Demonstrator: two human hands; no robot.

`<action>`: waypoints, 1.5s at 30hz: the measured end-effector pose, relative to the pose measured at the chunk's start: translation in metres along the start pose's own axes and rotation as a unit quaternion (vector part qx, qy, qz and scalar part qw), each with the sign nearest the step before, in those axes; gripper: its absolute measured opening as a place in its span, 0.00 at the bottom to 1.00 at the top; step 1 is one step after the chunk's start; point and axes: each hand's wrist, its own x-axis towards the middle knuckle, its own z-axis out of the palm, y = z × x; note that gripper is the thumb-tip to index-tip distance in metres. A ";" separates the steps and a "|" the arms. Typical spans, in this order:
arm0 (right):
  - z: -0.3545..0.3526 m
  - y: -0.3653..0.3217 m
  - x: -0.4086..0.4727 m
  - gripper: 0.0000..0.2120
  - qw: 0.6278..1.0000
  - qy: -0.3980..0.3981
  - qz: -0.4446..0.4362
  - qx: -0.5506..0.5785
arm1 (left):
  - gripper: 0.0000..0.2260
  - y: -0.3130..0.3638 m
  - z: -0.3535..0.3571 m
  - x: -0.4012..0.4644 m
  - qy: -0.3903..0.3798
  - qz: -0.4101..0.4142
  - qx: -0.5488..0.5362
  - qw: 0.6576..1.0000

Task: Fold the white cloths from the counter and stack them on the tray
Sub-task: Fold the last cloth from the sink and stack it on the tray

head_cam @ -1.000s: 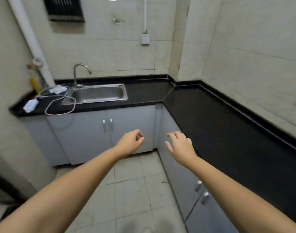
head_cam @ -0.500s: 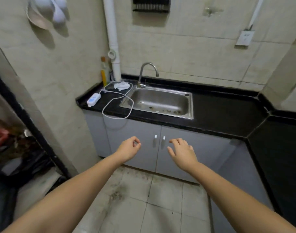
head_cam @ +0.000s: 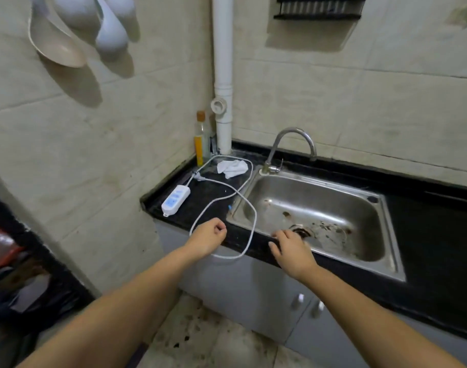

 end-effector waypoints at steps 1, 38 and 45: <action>0.000 -0.002 0.019 0.17 1.000 -0.006 0.002 0.004 | 0.03 0.001 -0.005 0.019 -0.003 0.000 0.003 1.000; -0.005 -0.023 0.446 0.09 0.974 -0.019 -0.031 0.223 | 0.07 0.000 0.000 0.396 0.052 0.055 0.049 0.996; -0.073 -0.012 0.339 0.04 0.939 0.078 -0.043 0.331 | 0.09 0.061 -0.009 0.292 0.004 0.131 -0.031 0.991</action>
